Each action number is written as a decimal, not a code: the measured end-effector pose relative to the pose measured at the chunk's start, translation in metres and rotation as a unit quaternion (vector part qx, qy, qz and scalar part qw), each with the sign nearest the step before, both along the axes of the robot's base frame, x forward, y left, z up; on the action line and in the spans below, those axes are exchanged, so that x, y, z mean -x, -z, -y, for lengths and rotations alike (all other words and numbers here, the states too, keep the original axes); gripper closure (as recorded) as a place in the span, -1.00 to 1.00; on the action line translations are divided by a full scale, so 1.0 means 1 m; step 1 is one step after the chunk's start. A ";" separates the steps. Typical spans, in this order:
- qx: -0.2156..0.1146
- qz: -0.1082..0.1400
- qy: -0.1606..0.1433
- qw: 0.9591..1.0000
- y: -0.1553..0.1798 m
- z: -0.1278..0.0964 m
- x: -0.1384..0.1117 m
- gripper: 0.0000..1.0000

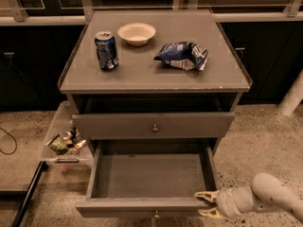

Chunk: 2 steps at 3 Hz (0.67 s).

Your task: Open middle drawer

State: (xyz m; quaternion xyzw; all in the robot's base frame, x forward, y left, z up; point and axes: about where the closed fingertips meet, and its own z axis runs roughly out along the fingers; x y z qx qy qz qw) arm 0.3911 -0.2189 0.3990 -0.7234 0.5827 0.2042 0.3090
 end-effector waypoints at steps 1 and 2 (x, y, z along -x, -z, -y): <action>0.000 0.000 0.000 1.000 0.000 0.000 0.000 0.15; 0.000 0.000 0.000 1.000 0.000 0.000 0.000 -0.29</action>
Offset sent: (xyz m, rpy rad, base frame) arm 0.0000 0.0000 0.0000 0.0000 0.0000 0.0000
